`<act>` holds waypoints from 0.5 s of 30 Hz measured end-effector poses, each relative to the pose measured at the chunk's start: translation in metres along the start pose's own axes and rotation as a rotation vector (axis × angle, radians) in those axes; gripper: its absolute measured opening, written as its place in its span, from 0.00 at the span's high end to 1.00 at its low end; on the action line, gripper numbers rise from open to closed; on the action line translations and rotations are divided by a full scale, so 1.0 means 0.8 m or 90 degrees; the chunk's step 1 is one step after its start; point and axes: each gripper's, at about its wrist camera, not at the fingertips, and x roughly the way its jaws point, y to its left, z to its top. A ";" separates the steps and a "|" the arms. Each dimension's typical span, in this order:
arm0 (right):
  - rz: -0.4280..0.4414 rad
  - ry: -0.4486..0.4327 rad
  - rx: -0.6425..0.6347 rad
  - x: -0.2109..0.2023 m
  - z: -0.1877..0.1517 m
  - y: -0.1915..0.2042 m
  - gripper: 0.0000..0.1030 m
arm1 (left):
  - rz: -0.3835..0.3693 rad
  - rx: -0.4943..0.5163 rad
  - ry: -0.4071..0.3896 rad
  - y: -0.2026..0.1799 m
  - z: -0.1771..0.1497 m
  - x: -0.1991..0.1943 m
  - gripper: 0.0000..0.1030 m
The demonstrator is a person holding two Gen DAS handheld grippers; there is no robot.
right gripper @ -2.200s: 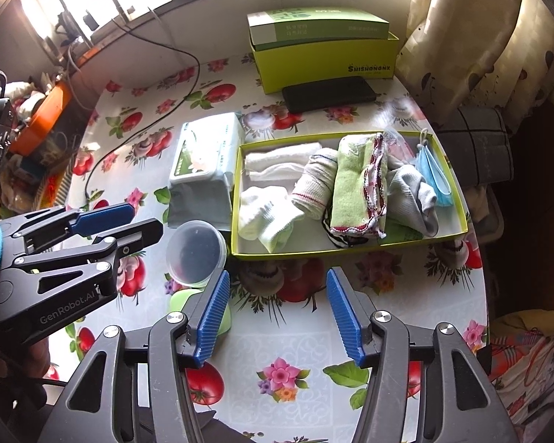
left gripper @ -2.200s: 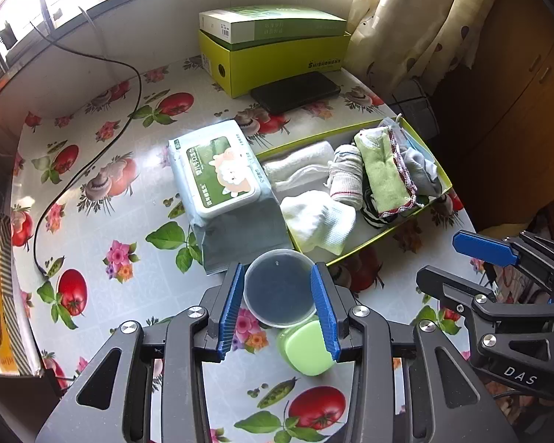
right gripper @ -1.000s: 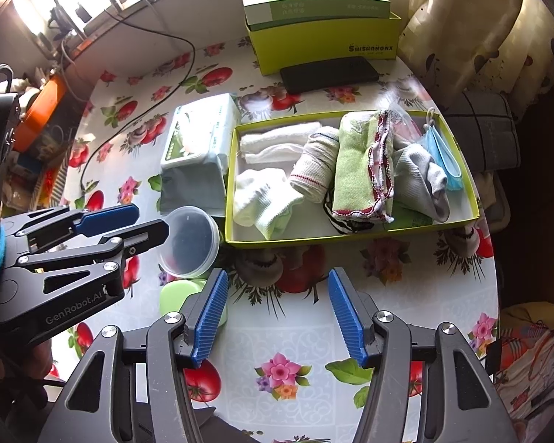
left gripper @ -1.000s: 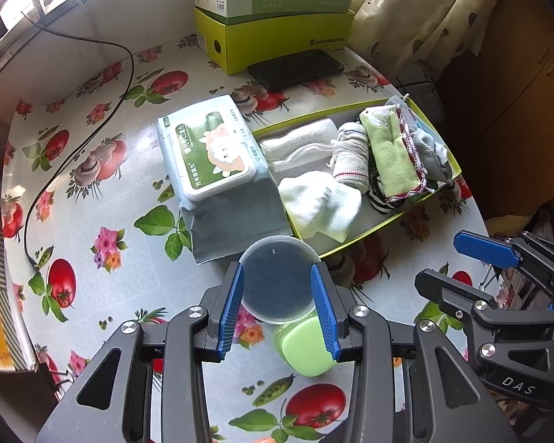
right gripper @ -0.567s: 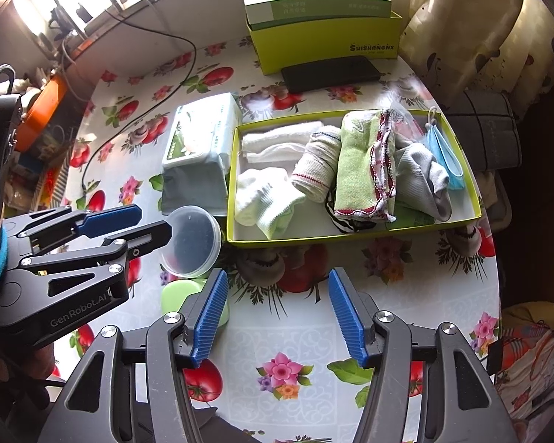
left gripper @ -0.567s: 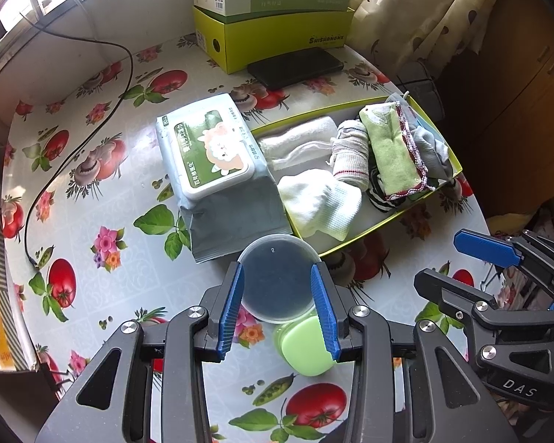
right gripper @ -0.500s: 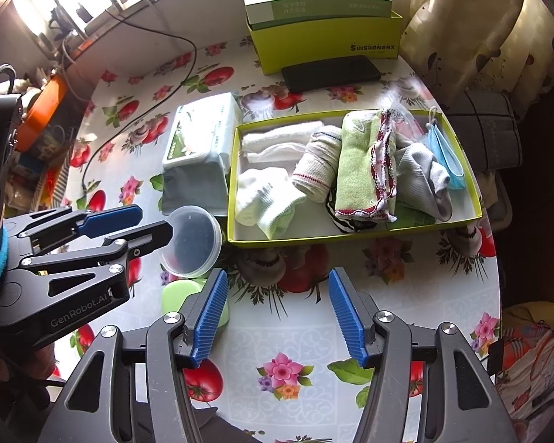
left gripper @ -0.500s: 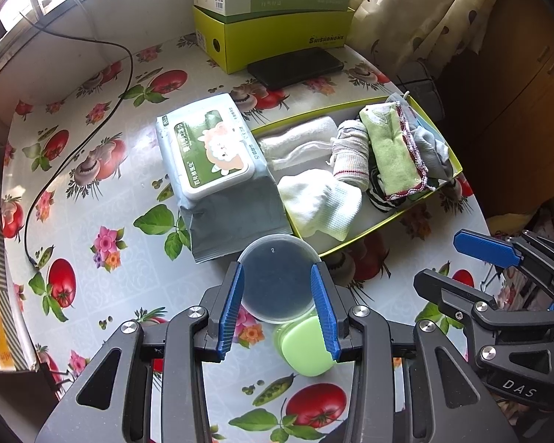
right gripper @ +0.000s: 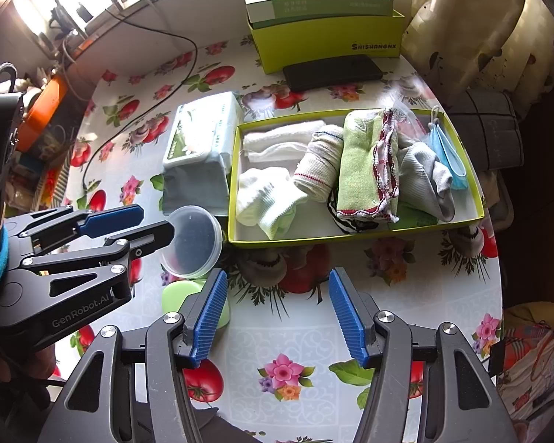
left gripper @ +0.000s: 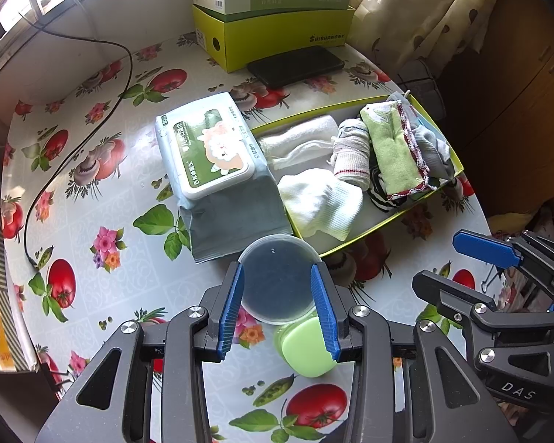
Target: Organize soft objects
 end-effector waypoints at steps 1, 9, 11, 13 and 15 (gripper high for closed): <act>0.000 0.000 0.000 0.000 0.000 0.000 0.44 | 0.000 -0.001 0.000 0.000 0.000 0.000 0.62; 0.000 0.000 0.000 0.001 -0.001 0.000 0.44 | -0.001 0.000 0.003 -0.001 -0.001 0.002 0.62; 0.001 0.001 0.000 0.001 0.000 0.000 0.44 | -0.001 0.001 0.003 -0.001 -0.001 0.003 0.62; 0.001 0.000 0.000 0.001 0.000 0.000 0.44 | -0.001 0.001 0.003 -0.002 -0.001 0.003 0.62; 0.001 0.000 0.000 0.001 -0.001 0.001 0.44 | -0.001 0.001 0.004 -0.002 -0.001 0.003 0.62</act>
